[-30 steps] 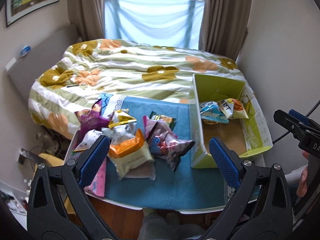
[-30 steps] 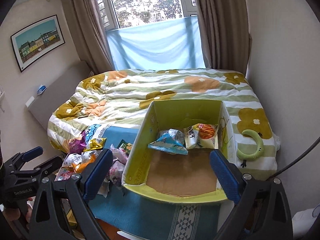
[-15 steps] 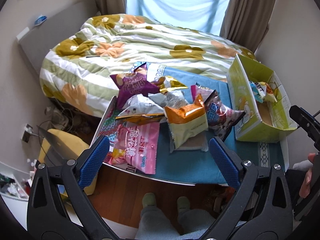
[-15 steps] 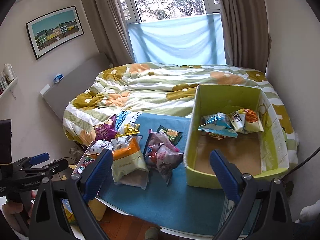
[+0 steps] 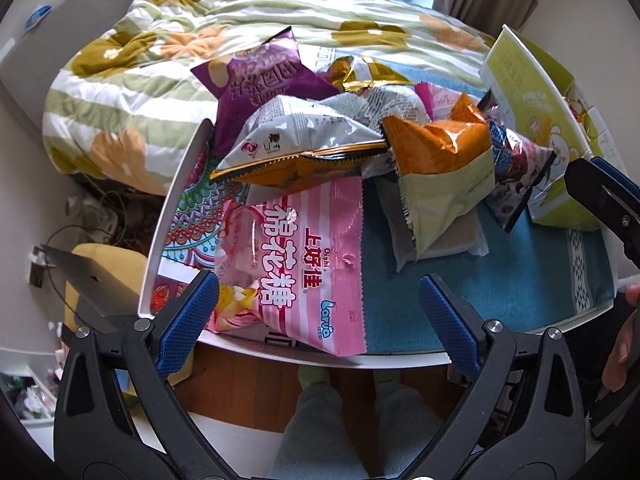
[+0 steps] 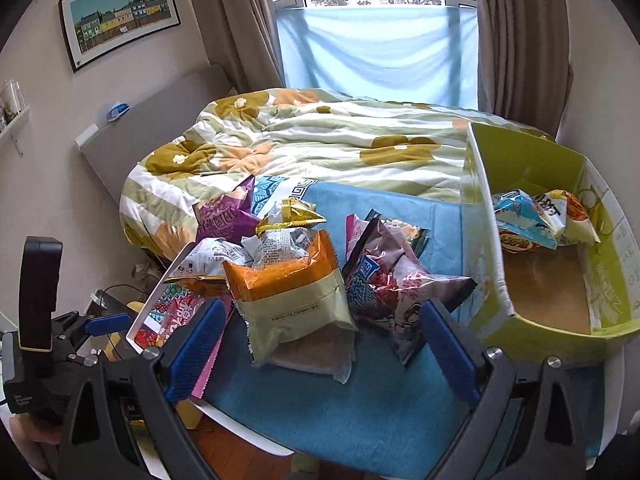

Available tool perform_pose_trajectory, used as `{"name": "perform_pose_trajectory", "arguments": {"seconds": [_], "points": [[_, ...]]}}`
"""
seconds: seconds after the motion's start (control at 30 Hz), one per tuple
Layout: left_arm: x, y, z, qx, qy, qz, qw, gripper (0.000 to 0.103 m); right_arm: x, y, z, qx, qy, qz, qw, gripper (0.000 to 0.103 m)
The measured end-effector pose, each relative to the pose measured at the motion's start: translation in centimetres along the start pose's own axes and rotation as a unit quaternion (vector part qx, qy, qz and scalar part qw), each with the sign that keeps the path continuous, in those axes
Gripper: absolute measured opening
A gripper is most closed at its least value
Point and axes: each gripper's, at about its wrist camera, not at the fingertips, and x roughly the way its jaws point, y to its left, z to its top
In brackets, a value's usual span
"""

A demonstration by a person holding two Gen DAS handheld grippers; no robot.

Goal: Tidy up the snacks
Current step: 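Grasp the pink cotton-candy bag with the left tool while the right grasps the orange-topped bag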

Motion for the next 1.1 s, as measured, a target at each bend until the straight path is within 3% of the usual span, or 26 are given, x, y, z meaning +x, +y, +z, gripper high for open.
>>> {"name": "perform_pose_trajectory", "arguments": {"seconds": [0.4, 0.53, 0.6, 0.67, 0.73, 1.1], "points": [[5.7, 0.3, -0.3, 0.032, 0.005, 0.050, 0.9982, 0.099, 6.1, 1.9, -2.4, -0.052, 0.022, 0.002, 0.998, 0.097], [6.4, 1.6, 0.3, 0.022, 0.013, 0.043, 0.9987, 0.098, 7.1, 2.4, -2.5, -0.072, 0.018, 0.001, 0.997, 0.097], [6.7, 2.1, 0.5, 0.021, 0.015, 0.037, 0.9990, 0.091, 7.6, 2.6, -2.3, -0.082, 0.016, -0.002, 0.997, 0.097], [6.7, 2.5, 0.6, 0.028, 0.014, 0.045, 0.9985, 0.073, 7.9, 3.0, -2.3, -0.092, 0.014, -0.006, 0.996, 0.097], [6.5, 3.0, 0.8, 0.028, 0.010, 0.040, 0.9988, 0.066, 8.2, 3.2, -2.2, -0.098, 0.012, -0.005, 0.995, 0.097], [6.1, 3.3, 0.7, 0.034, 0.022, 0.027, 0.9988, 0.063, 9.9, 3.0, -1.3, -0.103, 0.021, 0.010, 0.994, 0.097]]}}
